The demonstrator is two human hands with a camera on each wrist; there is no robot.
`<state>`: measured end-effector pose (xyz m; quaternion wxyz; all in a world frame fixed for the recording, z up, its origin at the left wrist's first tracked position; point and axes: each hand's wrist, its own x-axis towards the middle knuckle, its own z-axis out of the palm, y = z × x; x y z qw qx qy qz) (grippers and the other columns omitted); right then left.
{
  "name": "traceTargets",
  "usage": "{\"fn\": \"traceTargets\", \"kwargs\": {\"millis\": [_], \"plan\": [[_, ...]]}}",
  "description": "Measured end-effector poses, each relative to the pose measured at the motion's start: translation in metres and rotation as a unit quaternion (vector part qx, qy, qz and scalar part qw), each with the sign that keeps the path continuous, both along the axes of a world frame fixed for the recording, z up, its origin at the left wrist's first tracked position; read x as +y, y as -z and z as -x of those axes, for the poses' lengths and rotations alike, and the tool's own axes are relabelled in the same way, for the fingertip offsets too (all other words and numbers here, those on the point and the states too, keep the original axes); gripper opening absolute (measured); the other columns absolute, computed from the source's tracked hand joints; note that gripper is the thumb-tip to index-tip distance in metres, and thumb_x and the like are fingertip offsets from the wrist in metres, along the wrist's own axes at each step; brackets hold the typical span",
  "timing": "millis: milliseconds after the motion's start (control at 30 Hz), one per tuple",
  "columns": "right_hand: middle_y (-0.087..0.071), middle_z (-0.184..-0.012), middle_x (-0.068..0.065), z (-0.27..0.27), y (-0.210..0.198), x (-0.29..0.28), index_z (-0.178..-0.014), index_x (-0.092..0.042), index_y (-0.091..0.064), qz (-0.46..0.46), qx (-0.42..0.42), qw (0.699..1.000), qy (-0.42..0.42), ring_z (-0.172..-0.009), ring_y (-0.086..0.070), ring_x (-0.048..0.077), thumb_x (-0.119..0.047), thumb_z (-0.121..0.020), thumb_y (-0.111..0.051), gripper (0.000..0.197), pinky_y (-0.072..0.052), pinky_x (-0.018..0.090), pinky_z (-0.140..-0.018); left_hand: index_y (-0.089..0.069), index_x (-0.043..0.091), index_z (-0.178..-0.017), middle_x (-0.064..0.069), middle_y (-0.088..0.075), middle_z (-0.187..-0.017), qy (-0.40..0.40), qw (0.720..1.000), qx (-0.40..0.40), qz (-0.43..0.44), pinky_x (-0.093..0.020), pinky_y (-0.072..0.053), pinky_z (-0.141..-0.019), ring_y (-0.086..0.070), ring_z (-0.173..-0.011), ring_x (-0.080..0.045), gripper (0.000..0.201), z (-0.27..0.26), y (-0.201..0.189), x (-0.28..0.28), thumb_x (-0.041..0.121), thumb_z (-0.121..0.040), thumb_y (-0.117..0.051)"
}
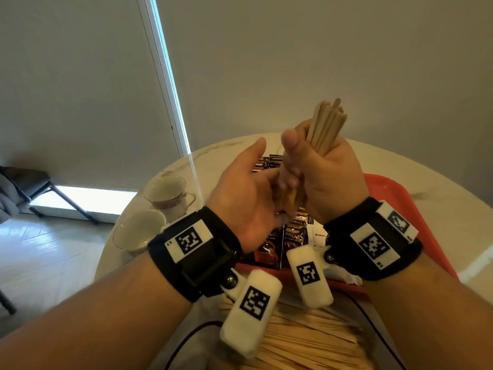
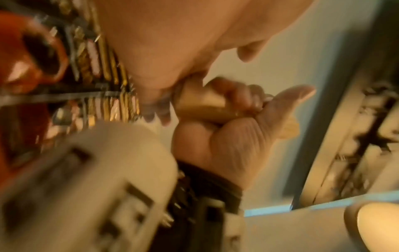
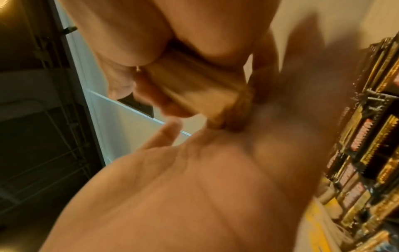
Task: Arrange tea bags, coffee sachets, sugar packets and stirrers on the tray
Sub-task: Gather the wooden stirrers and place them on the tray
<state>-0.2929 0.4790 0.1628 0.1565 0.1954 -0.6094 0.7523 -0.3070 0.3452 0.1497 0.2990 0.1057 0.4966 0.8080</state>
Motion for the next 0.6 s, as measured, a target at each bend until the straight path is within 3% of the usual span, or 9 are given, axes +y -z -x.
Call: {"fn": "traceTargets", "kwargs": {"millis": [67, 133, 200, 233, 300, 367, 433, 500, 600], "plan": [[-0.045, -0.052, 0.001, -0.004, -0.001, 0.008, -0.07, -0.013, -0.049, 0.002, -0.01, 1.0, -0.022, -0.041, -0.042, 0.017, -0.025, -0.086, -0.073, 0.031, -0.041, 0.028, -0.046, -0.075, 0.011, -0.105, 0.0, -0.069, -0.084, -0.011, 0.994, 0.099, 0.035, -0.041, -0.046, -0.093, -0.066, -0.08, -0.015, 0.07, 0.002, -0.009, -0.006, 0.072, -0.095, -0.042], [-0.052, -0.058, 0.002, -0.002, -0.003, -0.01, -0.075, -0.013, -0.058, -0.105, -0.07, 0.991, -0.041, -0.044, -0.047, 0.018, -0.018, -0.083, -0.08, 0.024, -0.043, 0.029, -0.044, -0.072, 0.016, -0.12, -0.003, -0.072, -0.107, 0.006, 0.975, 0.214, 0.062, -0.04, -0.054, -0.082, -0.069, -0.091, -0.015, 0.058, 0.008, -0.019, -0.011, 0.063, -0.088, -0.061], [-0.065, -0.078, 0.014, -0.008, 0.006, -0.008, -0.102, -0.006, -0.066, -0.365, -0.178, 0.91, -0.082, -0.062, -0.063, 0.029, -0.006, -0.078, -0.083, 0.029, -0.056, 0.037, -0.056, -0.067, 0.026, -0.132, -0.002, -0.067, -0.131, 0.046, 0.948, 0.291, 0.123, -0.045, -0.061, -0.084, -0.068, -0.114, -0.021, 0.058, 0.013, -0.03, -0.015, 0.045, -0.079, -0.076], [-0.067, -0.088, 0.024, -0.01, 0.012, -0.012, -0.115, -0.001, -0.064, -0.469, -0.24, 0.849, -0.032, -0.071, -0.067, 0.036, 0.0, -0.076, -0.081, 0.043, -0.06, 0.038, -0.066, -0.066, 0.029, -0.134, 0.0, -0.066, -0.136, 0.061, 0.937, 0.307, 0.153, -0.045, -0.062, -0.085, -0.067, -0.12, -0.022, 0.059, 0.014, -0.034, -0.015, 0.037, -0.077, -0.082], [-0.063, -0.076, 0.032, -0.022, 0.021, -0.017, -0.108, -0.004, -0.066, -0.439, -0.206, 0.863, -0.143, -0.058, -0.064, 0.034, 0.001, -0.075, -0.074, 0.035, -0.057, 0.04, -0.056, -0.071, 0.028, -0.126, 0.002, -0.068, -0.136, 0.067, 0.923, 0.332, 0.182, -0.043, -0.063, -0.085, -0.069, -0.12, -0.019, 0.042, 0.013, -0.038, -0.015, 0.03, -0.086, -0.081], [-0.063, -0.07, 0.026, -0.006, 0.001, -0.011, -0.091, -0.017, -0.068, -0.241, -0.124, 0.958, -0.096, -0.051, -0.062, 0.027, -0.002, -0.073, -0.069, 0.023, -0.053, 0.033, -0.051, -0.076, 0.021, -0.115, 0.007, -0.068, -0.139, 0.054, 0.923, 0.341, 0.17, -0.058, -0.059, -0.095, -0.067, -0.124, -0.015, 0.019, 0.008, -0.038, -0.014, 0.021, -0.097, -0.068], [-0.07, -0.078, 0.019, -0.01, 0.002, 0.012, -0.096, -0.026, -0.069, -0.191, -0.088, 0.968, -0.139, -0.056, -0.067, 0.03, 0.002, -0.077, -0.072, 0.034, -0.055, 0.032, -0.053, -0.079, 0.023, -0.101, 0.003, -0.069, -0.138, 0.034, 0.929, 0.338, 0.147, -0.07, -0.054, -0.096, -0.068, -0.123, -0.022, 0.019, 0.005, -0.035, -0.013, 0.021, -0.102, -0.059], [-0.071, -0.082, 0.014, -0.006, 0.003, 0.005, -0.105, -0.014, -0.066, -0.155, -0.107, 0.967, -0.172, -0.055, -0.065, 0.025, 0.003, -0.08, -0.076, 0.032, -0.055, 0.03, -0.051, -0.074, 0.024, -0.085, -0.01, -0.074, -0.126, -0.005, 0.928, 0.352, 0.121, -0.061, -0.055, -0.099, -0.069, -0.12, -0.029, 0.028, 0.005, -0.034, -0.011, 0.028, -0.103, -0.053], [-0.068, -0.078, 0.01, -0.001, 0.003, 0.009, -0.104, -0.018, -0.07, -0.082, -0.161, 0.96, -0.215, -0.055, -0.062, 0.022, -0.022, -0.072, -0.09, 0.038, -0.054, 0.028, -0.048, -0.052, 0.01, -0.077, -0.01, -0.076, -0.087, -0.038, 0.941, 0.335, 0.04, -0.059, -0.054, -0.103, -0.069, -0.121, -0.034, 0.036, 0.006, -0.037, -0.004, 0.032, -0.106, -0.047]]}}
